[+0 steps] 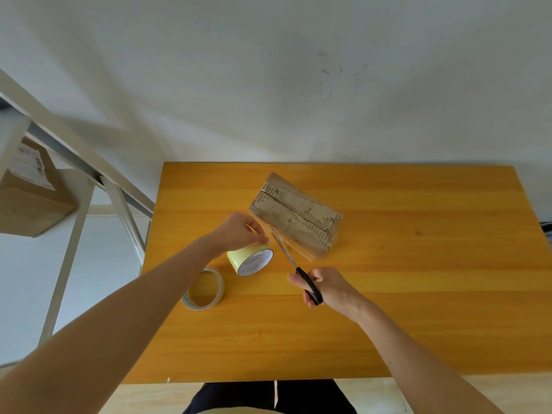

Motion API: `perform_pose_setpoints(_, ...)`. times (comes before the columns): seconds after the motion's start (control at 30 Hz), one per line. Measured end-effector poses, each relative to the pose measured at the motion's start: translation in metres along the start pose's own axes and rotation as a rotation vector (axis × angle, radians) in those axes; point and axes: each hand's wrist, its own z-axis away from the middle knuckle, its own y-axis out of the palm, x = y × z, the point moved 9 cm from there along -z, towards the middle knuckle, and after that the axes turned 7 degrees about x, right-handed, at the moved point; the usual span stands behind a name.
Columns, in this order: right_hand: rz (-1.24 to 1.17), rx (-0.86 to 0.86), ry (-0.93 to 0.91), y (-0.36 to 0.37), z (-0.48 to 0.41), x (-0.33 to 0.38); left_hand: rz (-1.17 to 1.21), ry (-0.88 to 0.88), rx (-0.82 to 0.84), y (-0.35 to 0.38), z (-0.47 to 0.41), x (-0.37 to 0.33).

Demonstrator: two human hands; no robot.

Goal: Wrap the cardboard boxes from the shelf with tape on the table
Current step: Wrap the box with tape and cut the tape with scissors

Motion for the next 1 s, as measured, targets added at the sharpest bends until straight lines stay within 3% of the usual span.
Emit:
perform_pose_setpoints(0.5, 0.038, -0.105, -0.095, -0.012, -0.006, 0.016, -0.014, 0.025, -0.017, 0.001, -0.003, 0.002)
perform_pose_setpoints(0.67, 0.073, -0.121, -0.085, -0.016, -0.008, 0.015, -0.166, 0.042, -0.017, -0.005, -0.003, 0.007)
perform_pose_setpoints(0.9, 0.211, -0.13, 0.011, -0.011, -0.012, 0.001, -0.283, 0.056, -0.238, -0.033, 0.003, 0.026)
perform_pose_setpoints(1.0, 0.397, -0.131, 0.071, -0.008, -0.014, -0.006, -0.299, 0.083, -0.325, -0.045, 0.004, 0.03)
